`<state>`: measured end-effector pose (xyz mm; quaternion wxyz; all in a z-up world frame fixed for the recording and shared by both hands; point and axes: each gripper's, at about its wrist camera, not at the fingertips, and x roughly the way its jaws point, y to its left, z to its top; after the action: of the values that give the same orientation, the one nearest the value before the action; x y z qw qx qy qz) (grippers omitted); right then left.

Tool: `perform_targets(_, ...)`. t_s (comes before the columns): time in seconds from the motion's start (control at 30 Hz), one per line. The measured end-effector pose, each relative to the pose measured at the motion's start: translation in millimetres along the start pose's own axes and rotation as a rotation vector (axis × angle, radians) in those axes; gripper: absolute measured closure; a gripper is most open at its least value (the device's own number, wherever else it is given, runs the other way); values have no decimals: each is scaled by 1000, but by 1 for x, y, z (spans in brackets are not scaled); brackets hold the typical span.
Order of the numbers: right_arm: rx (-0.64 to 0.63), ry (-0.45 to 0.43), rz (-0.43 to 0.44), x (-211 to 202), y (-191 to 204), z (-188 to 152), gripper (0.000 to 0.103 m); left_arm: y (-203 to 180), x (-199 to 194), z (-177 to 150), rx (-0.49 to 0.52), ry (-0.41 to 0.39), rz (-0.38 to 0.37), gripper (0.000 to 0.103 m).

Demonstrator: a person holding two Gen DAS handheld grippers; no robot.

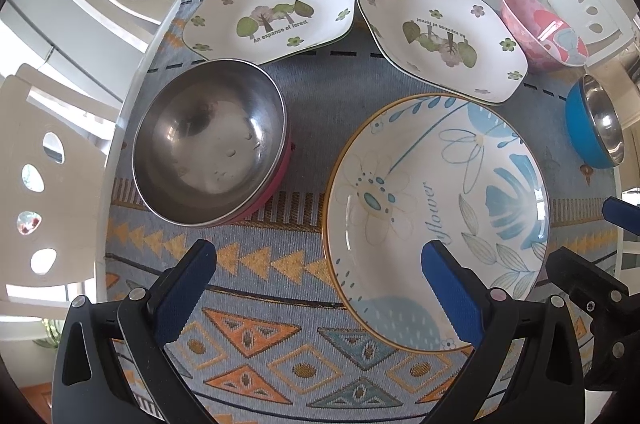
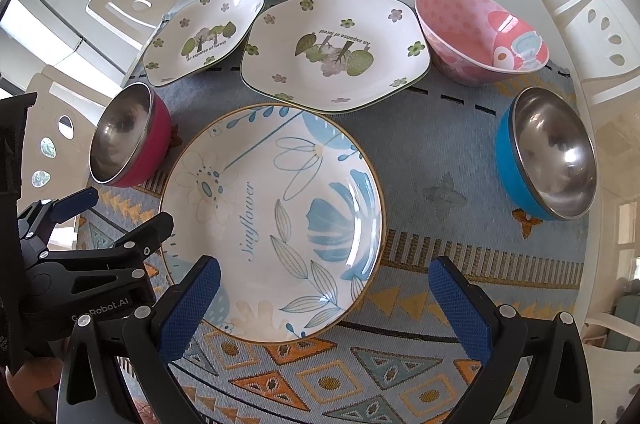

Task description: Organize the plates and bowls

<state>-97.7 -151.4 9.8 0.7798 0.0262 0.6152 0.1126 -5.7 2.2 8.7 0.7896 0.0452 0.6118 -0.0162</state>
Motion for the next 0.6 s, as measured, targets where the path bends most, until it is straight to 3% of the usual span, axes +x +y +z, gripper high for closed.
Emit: perform_targets(0.6,13,4,3,2,-4,0,0,-1,1,1,2,2,2,1)
